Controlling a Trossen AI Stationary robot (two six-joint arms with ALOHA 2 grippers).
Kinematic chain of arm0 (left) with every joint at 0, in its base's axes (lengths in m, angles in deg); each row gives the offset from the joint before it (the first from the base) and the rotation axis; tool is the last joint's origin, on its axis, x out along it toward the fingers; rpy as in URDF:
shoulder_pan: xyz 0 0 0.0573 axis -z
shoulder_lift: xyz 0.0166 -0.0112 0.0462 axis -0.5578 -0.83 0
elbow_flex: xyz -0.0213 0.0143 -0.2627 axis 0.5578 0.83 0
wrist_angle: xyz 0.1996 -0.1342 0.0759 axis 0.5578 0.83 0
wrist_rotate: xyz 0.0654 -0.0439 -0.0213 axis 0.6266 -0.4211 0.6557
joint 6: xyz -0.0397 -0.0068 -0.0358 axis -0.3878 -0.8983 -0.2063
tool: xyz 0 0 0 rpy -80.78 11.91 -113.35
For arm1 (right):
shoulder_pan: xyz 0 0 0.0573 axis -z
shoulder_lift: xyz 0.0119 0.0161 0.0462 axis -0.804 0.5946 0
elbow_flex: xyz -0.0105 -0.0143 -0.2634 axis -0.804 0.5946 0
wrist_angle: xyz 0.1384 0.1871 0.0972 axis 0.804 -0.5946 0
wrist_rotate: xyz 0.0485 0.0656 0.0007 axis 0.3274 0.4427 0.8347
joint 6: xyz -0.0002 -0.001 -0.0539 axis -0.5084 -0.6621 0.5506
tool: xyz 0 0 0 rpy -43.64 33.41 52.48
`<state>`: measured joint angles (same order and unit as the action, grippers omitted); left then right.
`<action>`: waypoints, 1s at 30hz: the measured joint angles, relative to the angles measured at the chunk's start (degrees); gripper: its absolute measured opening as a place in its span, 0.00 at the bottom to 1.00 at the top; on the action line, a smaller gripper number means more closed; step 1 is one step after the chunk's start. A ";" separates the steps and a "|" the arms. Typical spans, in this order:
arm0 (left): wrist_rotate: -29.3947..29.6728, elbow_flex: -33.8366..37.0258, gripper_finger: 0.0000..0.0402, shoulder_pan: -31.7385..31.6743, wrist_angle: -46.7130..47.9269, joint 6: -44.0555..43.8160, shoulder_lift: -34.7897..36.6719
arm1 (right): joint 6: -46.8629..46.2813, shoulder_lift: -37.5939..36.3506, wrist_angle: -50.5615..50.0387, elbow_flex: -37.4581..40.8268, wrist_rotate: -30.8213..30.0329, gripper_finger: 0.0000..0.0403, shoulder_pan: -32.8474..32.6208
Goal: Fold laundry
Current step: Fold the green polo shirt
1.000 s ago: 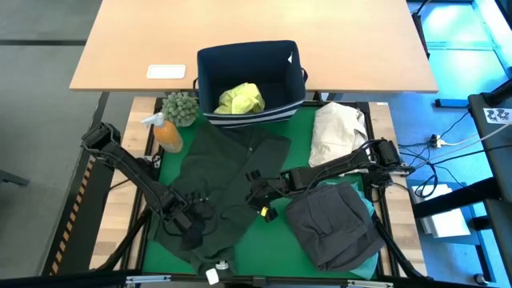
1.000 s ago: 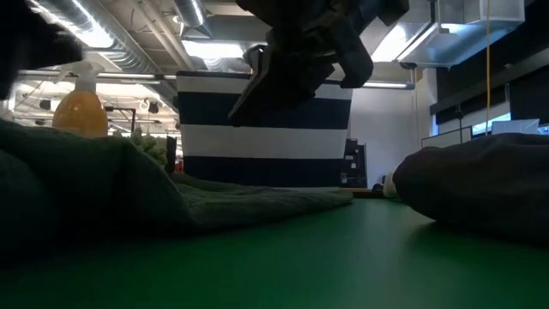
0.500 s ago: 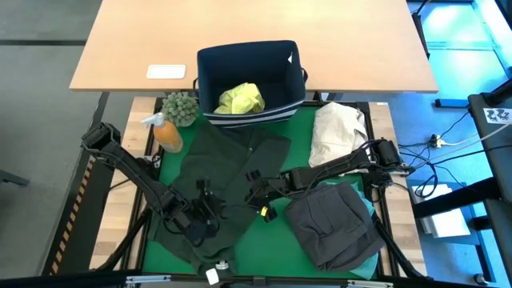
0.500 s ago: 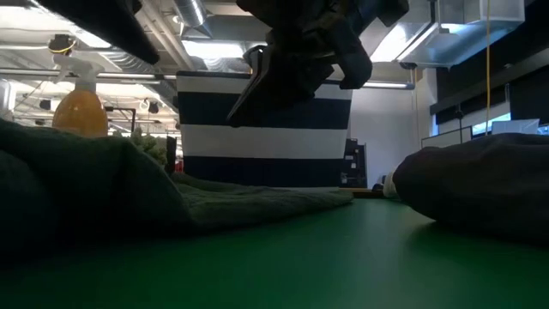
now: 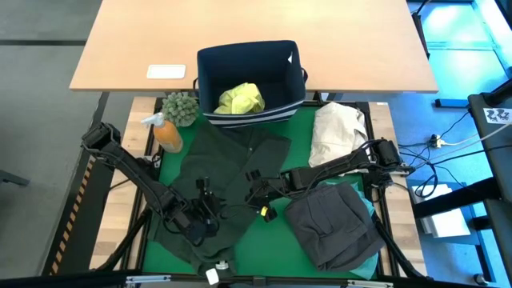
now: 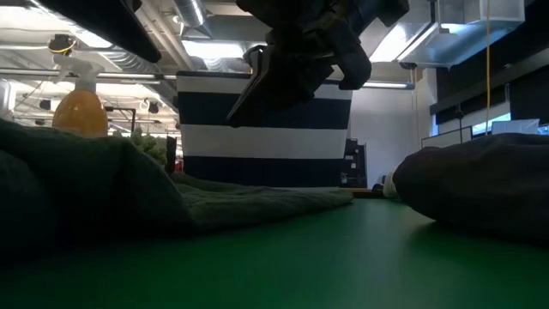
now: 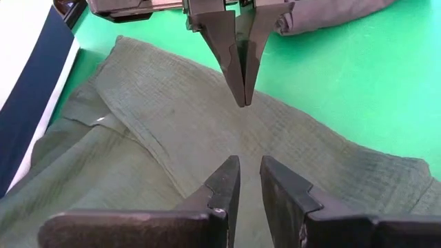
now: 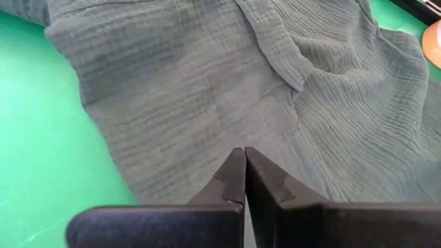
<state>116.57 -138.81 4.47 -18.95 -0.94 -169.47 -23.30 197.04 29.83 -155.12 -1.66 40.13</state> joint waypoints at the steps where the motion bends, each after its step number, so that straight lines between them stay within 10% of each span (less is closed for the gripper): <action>1: 0.00 0.00 0.14 0.00 0.00 0.00 0.00 | 0.02 0.00 0.00 0.00 0.00 0.01 0.00; 30: -0.11 -0.04 0.14 0.00 -0.02 -0.11 -0.02 | 13.60 0.00 9.98 0.00 6.00 0.01 0.33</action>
<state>116.46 -138.86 4.47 -18.97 -1.05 -169.49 -9.70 197.04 39.82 -155.12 4.34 40.46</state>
